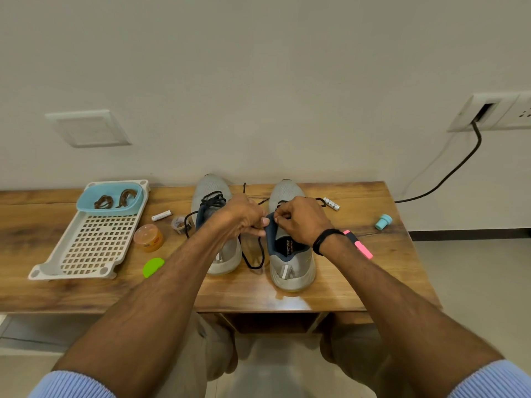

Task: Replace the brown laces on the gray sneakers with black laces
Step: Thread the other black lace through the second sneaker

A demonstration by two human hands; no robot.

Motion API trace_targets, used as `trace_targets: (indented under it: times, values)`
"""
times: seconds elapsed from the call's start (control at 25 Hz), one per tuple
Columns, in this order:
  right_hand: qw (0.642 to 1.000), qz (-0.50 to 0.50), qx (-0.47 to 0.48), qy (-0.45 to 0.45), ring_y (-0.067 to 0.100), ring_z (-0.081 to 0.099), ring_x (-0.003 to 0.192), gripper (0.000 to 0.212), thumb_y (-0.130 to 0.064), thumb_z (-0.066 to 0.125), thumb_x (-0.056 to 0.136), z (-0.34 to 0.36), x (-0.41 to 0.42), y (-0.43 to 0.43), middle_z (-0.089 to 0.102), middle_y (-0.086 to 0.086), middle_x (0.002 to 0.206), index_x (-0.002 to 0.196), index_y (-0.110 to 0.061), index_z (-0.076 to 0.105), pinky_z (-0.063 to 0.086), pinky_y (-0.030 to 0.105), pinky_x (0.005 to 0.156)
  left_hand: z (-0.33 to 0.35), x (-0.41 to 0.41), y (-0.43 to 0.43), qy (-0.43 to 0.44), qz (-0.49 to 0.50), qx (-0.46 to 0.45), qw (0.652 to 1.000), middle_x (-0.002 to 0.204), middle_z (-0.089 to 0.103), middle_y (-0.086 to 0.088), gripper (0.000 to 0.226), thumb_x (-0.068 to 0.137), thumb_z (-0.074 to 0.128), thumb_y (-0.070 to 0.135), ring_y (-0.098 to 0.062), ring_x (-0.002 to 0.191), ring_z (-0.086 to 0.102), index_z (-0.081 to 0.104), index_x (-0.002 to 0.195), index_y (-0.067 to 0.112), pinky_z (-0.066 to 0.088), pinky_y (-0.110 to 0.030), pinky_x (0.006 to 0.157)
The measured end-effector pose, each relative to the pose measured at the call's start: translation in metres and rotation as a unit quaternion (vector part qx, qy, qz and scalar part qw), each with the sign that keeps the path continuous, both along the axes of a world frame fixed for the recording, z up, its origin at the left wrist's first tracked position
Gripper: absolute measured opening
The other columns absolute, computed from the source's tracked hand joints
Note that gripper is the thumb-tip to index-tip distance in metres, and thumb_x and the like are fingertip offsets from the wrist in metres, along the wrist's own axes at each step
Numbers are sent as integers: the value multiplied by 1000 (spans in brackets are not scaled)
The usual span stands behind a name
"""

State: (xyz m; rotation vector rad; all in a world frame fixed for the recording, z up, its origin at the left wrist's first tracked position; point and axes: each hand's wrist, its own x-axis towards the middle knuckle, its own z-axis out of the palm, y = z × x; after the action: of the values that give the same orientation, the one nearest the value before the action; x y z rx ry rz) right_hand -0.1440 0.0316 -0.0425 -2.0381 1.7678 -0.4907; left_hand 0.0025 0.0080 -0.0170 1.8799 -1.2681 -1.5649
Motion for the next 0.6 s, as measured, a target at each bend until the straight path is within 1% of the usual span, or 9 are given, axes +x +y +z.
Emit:
trace_targets:
  times: [0.12,0.16,0.24,0.32,0.36,0.4,0.48,0.56,0.6]
  values:
    - [1000,11,-9,25,25,65,81,20,-23,60,92,4,2,1,74,8,85,93,-14,78,48,30,66,-2,0,0,-16,-18,-17,1000,92,63,-12,9,89,64,-8,-17,74,66,61,86,1,61,-29,60]
    - [999,12,-8,32,26,65,81,20,-23,59,93,4,3,1,73,9,85,94,-14,77,46,29,64,-3,-1,0,-27,-28,-29,999,93,64,-13,5,89,65,-6,-17,73,66,63,90,-1,61,-28,60]
    - [999,6,-1,37,27,65,83,20,-22,59,92,3,7,0,72,10,86,96,-16,77,45,28,63,-5,-3,1,-56,-51,-58,995,90,65,-12,7,90,64,-4,-16,72,65,66,97,-5,61,-27,62]
    - [999,-8,6,33,29,65,86,19,-21,59,92,1,10,1,72,11,90,98,-17,77,45,28,63,-6,-6,2,-74,-71,-81,991,79,63,-10,5,91,62,-4,-17,72,65,67,90,-5,62,-33,70]
    - [999,-14,5,31,29,65,88,19,-21,60,92,0,12,1,72,11,92,99,-17,76,45,27,64,-7,-6,3,-78,-72,-84,991,76,62,-10,6,90,62,-5,-19,74,65,67,87,-6,62,-38,75]
    - [999,-21,2,25,27,65,90,18,-21,60,92,0,13,2,73,9,94,100,-17,76,45,27,67,-8,-7,3,-79,-65,-81,991,76,63,-12,5,89,63,-6,-21,76,67,66,88,-8,61,-41,78]
    - [999,-31,4,-16,22,66,93,16,-20,64,91,-1,12,4,74,5,97,101,-17,76,48,26,73,-9,-6,3,-73,-26,-61,995,82,67,-17,11,88,65,-6,-24,77,69,66,96,-13,62,-40,74]
    - [997,-36,17,-63,17,67,92,14,-19,68,89,-1,9,3,74,2,96,99,-18,76,53,28,78,-8,-4,5,-56,9,-35,998,86,67,-17,19,86,69,-5,-21,74,69,64,103,-12,62,-34,65]
    - [996,-34,25,-72,16,67,90,13,-19,69,88,-1,7,2,75,0,95,98,-19,76,54,29,80,-7,-3,5,-45,19,-27,998,88,68,-17,22,86,70,-4,-20,73,69,63,105,-11,62,-31,61]
